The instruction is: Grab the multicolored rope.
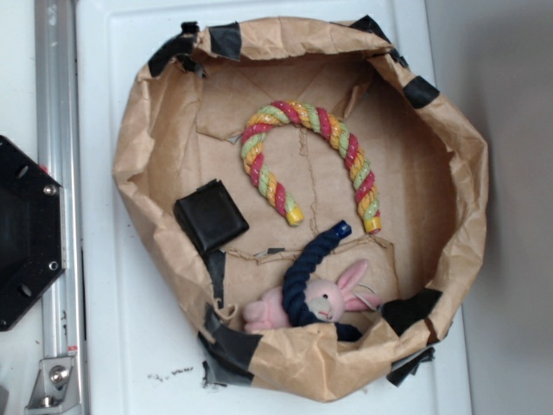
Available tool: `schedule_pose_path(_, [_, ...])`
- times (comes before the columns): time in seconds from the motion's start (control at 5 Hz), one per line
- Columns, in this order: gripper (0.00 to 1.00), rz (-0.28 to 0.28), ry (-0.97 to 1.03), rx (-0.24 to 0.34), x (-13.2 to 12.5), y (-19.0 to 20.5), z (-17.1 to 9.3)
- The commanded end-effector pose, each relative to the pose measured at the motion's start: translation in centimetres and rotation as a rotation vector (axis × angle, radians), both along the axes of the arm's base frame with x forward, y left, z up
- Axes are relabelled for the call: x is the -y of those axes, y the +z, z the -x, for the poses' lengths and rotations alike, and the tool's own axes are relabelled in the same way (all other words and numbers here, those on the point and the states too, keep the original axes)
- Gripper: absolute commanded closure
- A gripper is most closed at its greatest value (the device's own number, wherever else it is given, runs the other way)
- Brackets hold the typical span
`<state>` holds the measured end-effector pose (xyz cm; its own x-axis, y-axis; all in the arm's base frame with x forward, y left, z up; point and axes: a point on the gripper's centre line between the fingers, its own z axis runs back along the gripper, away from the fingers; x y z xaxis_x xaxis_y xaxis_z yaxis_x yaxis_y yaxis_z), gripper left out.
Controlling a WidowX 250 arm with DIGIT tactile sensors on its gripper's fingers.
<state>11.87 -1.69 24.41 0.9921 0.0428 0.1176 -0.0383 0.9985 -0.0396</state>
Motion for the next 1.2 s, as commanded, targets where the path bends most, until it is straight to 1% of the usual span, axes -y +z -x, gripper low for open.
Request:
schedule_pose_path(0.0, [0.00, 0.000, 0.000, 0.000, 0.0, 0.0, 0.0])
schedule_pose_path(0.2, [0.00, -0.064, -0.067, 0.049, -0.4, -2.4, -5.0])
schedule_pose_path(0.4, [0.00, -0.080, -0.174, 0.053, -1.4, -5.7, -10.0])
schedule_pose_path(0.6, [0.00, -0.147, -0.301, 0.000, -2.2, -10.6, -15.0])
schedule_pose_path(0.8, [0.00, -0.216, -0.458, -0.052, -2.7, -14.9, -17.9])
schedule_pose_path(1.0, [0.00, -0.224, -0.592, -0.065, -2.1, -18.0, -18.8])
